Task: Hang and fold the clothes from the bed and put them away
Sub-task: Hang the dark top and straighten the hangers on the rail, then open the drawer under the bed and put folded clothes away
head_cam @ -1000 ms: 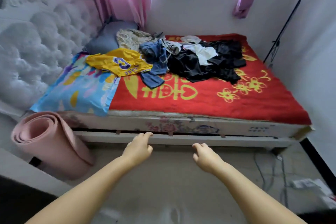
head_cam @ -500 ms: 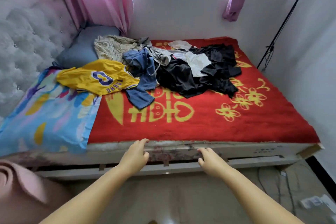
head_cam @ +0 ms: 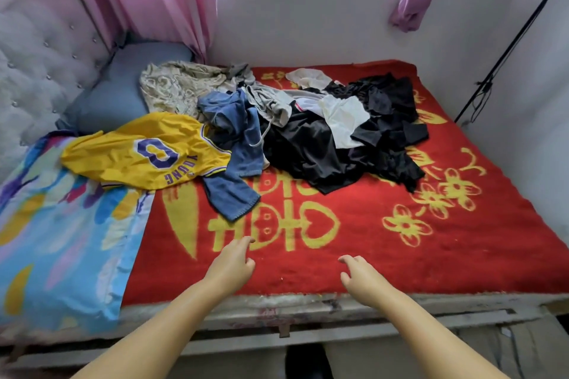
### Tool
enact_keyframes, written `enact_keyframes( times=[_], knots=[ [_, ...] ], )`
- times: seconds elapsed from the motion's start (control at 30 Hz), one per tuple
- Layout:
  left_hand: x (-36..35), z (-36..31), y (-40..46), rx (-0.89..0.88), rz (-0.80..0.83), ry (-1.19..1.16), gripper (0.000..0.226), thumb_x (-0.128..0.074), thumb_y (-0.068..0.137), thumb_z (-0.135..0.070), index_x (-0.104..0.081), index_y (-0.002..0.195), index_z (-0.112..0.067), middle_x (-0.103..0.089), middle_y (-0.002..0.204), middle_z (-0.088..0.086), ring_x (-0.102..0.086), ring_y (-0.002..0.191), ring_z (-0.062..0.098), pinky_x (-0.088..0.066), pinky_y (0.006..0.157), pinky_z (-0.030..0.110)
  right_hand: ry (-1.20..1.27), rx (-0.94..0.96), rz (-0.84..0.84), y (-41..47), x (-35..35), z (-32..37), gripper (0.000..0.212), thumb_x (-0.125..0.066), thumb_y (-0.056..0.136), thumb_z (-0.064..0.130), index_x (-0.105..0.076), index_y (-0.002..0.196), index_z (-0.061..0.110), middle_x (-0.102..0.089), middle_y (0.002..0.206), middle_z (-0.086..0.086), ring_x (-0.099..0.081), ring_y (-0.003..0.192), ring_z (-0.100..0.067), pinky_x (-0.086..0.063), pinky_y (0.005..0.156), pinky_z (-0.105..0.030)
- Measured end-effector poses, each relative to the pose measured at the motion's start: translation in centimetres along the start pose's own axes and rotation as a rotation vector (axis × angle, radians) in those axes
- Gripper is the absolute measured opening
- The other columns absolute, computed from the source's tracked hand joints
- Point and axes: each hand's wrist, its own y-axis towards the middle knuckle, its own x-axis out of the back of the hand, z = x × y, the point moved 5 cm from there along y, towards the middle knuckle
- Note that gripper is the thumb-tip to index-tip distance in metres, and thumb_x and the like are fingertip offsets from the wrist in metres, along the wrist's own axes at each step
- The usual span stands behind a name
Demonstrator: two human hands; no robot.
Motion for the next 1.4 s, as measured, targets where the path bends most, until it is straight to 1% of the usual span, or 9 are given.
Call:
enact_keyframes(
  times=[0.33,0.7,0.9,1.0,1.07,1.13,1.2,1.27,1.4],
  knots=[
    [-0.1,-7.3,19.2,0.019,0.014,0.007,0.048,-0.043,0.093,-0.016,-0.038,0.140,-0.021,-0.050,0.115,0.002,-0.055,0.089,0.020,-0.048,0.070,0.032,-0.100,0.016,0.041,17.8,10.9,-2.9,0.042,-0.036,0.099,0.025,-0.037,0.141,0.020,-0.042,0.136,-0.007,-0.052,0.118,-0.026,-0.045,0.093,-0.035],
    [-7.0,-7.3,39.3,-0.087,0.121,0.231,0.058,-0.040,0.094,-0.015,-0.023,0.150,-0.020,-0.037,0.141,0.006,-0.042,0.123,0.025,-0.043,0.095,0.036,-0.170,0.039,0.033,39.8,11.0,-1.9,0.052,-0.044,0.096,0.022,-0.028,0.146,0.016,-0.027,0.149,-0.007,-0.036,0.133,-0.028,-0.042,0.100,-0.038],
    [-10.3,-8.4,52.1,-0.248,-0.030,0.565,0.077,-0.051,0.093,-0.019,-0.002,0.153,-0.023,0.016,0.159,0.012,0.013,0.147,0.025,-0.010,0.118,0.046,-0.452,0.056,-0.001,50.0,11.1,-4.7,0.079,-0.053,0.094,0.043,-0.006,0.154,0.019,0.008,0.161,-0.005,0.006,0.148,-0.023,-0.012,0.118,-0.047],
    [-13.4,-8.1,55.4,-0.408,0.069,0.836,0.048,-0.047,0.095,-0.020,-0.041,0.142,-0.024,0.018,0.159,0.011,0.021,0.145,0.025,0.007,0.116,0.052,-0.525,0.056,0.074,52.0,8.6,-7.3,0.051,-0.046,0.098,0.036,-0.031,0.145,0.022,-0.003,0.162,-0.001,0.001,0.149,-0.021,-0.006,0.117,-0.052],
    [-14.5,-7.4,56.3,-0.469,0.123,0.870,0.034,-0.042,0.097,-0.018,-0.057,0.127,-0.021,-0.015,0.159,0.008,0.002,0.148,0.022,0.011,0.116,0.047,-0.407,0.068,-0.034,52.2,7.3,-7.7,0.024,-0.034,0.103,0.024,-0.048,0.123,0.021,-0.038,0.150,-0.004,-0.030,0.141,-0.018,-0.012,0.117,-0.042],
    [-14.1,-6.9,56.3,-0.483,0.125,0.776,0.030,-0.036,0.096,-0.012,-0.057,0.116,-0.019,-0.054,0.131,0.001,-0.038,0.134,0.018,0.002,0.119,0.038,-0.242,0.041,-0.176,51.9,7.7,-7.7,0.020,-0.028,0.104,0.023,-0.048,0.104,0.020,-0.063,0.115,-0.009,-0.056,0.114,-0.025,-0.028,0.106,-0.033],
    [-12.8,-6.8,55.7,-0.397,0.101,0.562,0.020,-0.034,0.100,-0.017,-0.053,0.105,-0.017,-0.065,0.105,0.002,-0.058,0.109,0.024,-0.033,0.101,0.033,-0.113,-0.020,-0.199,51.3,8.4,-7.9,0.018,-0.031,0.104,0.023,-0.047,0.100,0.015,-0.065,0.096,-0.015,-0.059,0.099,-0.033,-0.039,0.084,-0.037],
    [-10.9,-7.7,54.1,-0.368,-0.047,0.491,0.014,-0.045,0.098,-0.027,-0.055,0.094,-0.018,-0.068,0.089,0.002,-0.065,0.089,0.025,-0.037,0.065,0.031,-0.047,-0.054,-0.131,50.5,8.4,-7.9,0.014,-0.032,0.102,0.015,-0.046,0.101,0.013,-0.057,0.081,-0.010,-0.059,0.097,-0.035,-0.039,0.076,-0.038],
    [-8.9,-10.0,50.1,-0.448,-0.245,0.588,0.040,-0.090,0.054,-0.029,-0.052,0.048,-0.019,-0.048,0.036,-0.002,-0.049,0.031,0.014,-0.030,0.038,0.018,0.338,-0.129,-0.111,47.6,7.9,-5.9,0.023,-0.033,0.101,0.022,-0.044,0.081,0.019,-0.043,0.069,0.004,-0.050,0.078,-0.025,-0.039,0.073,-0.033]
  ],
)
